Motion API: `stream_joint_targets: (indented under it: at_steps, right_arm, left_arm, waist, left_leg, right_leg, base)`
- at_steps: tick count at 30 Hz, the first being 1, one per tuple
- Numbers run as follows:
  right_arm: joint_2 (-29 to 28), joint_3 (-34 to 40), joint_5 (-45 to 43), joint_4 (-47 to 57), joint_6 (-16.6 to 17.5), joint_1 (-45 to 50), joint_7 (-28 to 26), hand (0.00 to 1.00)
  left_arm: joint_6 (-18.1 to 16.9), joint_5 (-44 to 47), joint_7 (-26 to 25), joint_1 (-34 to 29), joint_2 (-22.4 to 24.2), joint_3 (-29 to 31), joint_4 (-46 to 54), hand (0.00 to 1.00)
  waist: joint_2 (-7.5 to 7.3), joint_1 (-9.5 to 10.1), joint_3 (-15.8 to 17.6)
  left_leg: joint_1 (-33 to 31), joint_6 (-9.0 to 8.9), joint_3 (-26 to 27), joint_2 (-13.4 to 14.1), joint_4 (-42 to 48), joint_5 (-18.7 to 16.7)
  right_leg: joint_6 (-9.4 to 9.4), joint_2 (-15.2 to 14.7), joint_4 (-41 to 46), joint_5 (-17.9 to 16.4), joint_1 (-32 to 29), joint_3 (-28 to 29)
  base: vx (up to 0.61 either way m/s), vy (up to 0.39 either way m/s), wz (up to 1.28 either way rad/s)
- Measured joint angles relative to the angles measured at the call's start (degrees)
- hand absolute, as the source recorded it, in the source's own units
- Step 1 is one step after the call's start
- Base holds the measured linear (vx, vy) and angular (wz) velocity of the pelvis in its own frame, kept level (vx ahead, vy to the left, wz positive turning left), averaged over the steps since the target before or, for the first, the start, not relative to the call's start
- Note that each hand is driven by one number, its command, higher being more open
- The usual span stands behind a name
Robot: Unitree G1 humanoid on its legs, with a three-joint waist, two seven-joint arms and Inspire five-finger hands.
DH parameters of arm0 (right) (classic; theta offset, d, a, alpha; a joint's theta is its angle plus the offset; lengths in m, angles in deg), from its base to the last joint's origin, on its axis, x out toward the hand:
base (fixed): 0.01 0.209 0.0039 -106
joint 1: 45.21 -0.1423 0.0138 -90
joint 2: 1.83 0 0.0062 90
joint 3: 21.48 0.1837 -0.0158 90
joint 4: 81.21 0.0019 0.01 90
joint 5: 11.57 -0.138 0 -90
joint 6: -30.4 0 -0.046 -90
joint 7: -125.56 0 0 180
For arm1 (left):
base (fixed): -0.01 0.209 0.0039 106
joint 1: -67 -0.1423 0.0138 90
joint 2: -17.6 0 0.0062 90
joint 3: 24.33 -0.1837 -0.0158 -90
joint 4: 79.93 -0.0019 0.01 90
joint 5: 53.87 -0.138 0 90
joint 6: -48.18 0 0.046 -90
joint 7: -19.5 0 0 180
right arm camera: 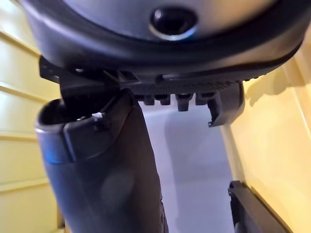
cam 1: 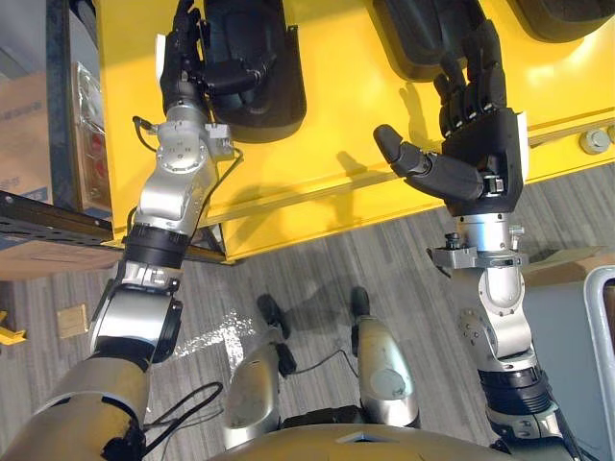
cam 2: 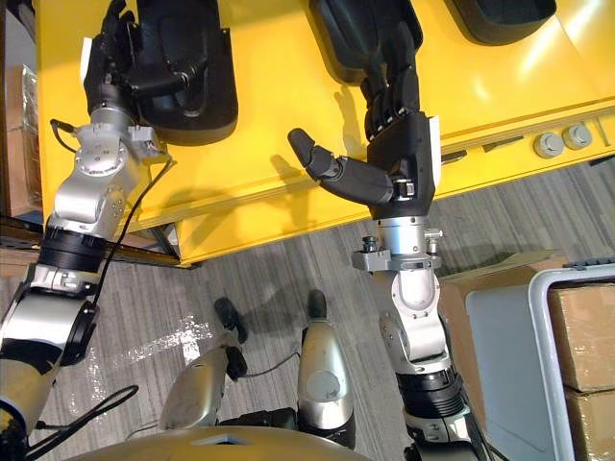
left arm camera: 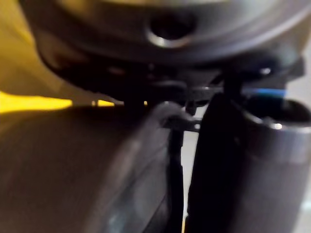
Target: Walk over and take three plastic housings, then place them on the shelf
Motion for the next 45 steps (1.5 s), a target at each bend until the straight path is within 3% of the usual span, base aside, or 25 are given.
stream_joint_targets:
  at_steps: [3, 13, 20, 24, 28, 30, 33, 39, 45]
  right_arm:
    - [0.0, -0.3, -0.2, 0.0, 0.0, 1.6, -0.7, 1.0]
    - [0.0, -0.9, 0.1, 0.0, 0.0, 3.2, -2.7, 1.0]
    - [0.0, -0.9, 6.7, 0.0, 0.0, 3.2, -1.8, 1.0]
    - [0.1, -2.4, 11.4, 0.2, 0.0, -0.2, 0.2, 1.0]
    - [0.7, -4.5, 11.6, 1.1, 0.0, -4.7, 1.5, 1.0]
    - [0.7, -4.9, 11.6, 2.7, 0.0, -5.8, 2.5, 1.0]
    - [0.6, -5.0, 11.6, 3.0, 0.0, -6.1, 3.0, 1.0]
    - [0.3, -5.3, 11.6, 3.0, 0.0, -5.1, 4.4, 1.0]
    - [0.0, -4.8, 11.6, 3.0, 0.0, -3.3, 4.7, 1.0]
  left_arm:
    - [-1.3, -0.2, 0.1, -3.2, 0.2, 0.9, 0.1, 1.0]
    - [-9.8, -1.0, -3.4, -13.3, 2.9, 6.2, 3.0, 1.0]
    - [-12.7, 2.7, -5.0, -19.5, 3.2, 9.3, 13.9, 1.0]
    - [-16.0, 9.8, -1.2, -21.3, 3.2, 9.9, 28.2, 1.0]
    - [-15.9, 17.3, 5.8, -21.4, 3.3, 9.6, 36.0, 1.0]
    - [-14.5, 21.2, 11.1, -21.4, 3.4, 8.6, 38.0, 1.0]
    - [-11.4, 21.3, 14.9, -23.0, 3.6, 5.7, 38.0, 1.0]
    - [-5.7, 17.2, 15.5, -28.6, 5.7, 2.4, 37.8, 1.0]
    - [-5.7, 4.4, 10.4, -33.3, 6.7, 2.6, 37.7, 1.0]
  waist:
    - [1.31, -0.09, -0.8]
    - [3.05, 0.23, -1.8]
    - [3.21, 1.89, -1.9]
    - [3.67, 3.25, -2.2]
    - [4.95, 3.66, -3.1]
    - [5.22, 3.93, -3.2]
    - [5.18, 4.53, -3.2]
    - [5.18, 4.57, -3.2]
    - [5.14, 4.91, -3.2]
  left_leg:
    - [0.7, -0.29, -0.2, 0.1, -0.5, 0.2]
    - [0.6, -0.55, -1.5, 0.1, -0.5, 0.5]
    - [0.2, -1.46, -3.5, 0.1, -0.5, 0.3]
    - [-0.7, -1.15, -5.0, -0.2, -0.4, 1.1]
    - [-1.2, -0.93, -6.1, -0.8, -0.5, 1.5]
    - [-1.7, -0.96, -6.9, -0.9, -0.5, 1.7]
    - [-1.9, -1.26, -7.2, -0.9, -0.7, 1.5]
    - [-2.6, -1.05, -7.2, -0.9, -0.9, 1.7]
    - [-2.5, -0.63, -7.5, -1.1, -1.7, 2.3]
  right_leg:
    - [-0.19, 0.1, 0.7, -0.7, 0.2, -0.3]
    - [-0.5, 0.0, 1.1, -1.2, 0.7, -1.6]
    - [-1.39, -0.3, 2.8, -2.9, 0.5, -3.3]
    - [-1.07, -0.9, 4.1, -3.3, 0.0, -4.7]
    - [-0.92, -1.4, 4.7, -3.5, 0.1, -5.6]
    - [-0.88, -1.6, 4.6, -3.5, 0.1, -6.4]
    - [-0.92, -1.7, 4.3, -3.6, 0.1, -6.9]
    - [-0.19, -1.9, 3.5, -3.0, -0.1, -6.9]
    - [0.1, -1.9, 3.3, -2.8, 0.1, -7.3]
  base:
    - [0.04, -0.038, 0.01]
    - [0.02, -0.027, 0.06]
    - [0.01, -0.029, 0.14]
    - [0.02, -0.029, 0.2]
    - [0.02, -0.019, 0.17]
    - [-0.01, -0.01, 0.16]
    - [-0.03, -0.014, 0.07]
    - [0.01, -0.012, 0.03]
    - [0.03, -0.023, 0.05]
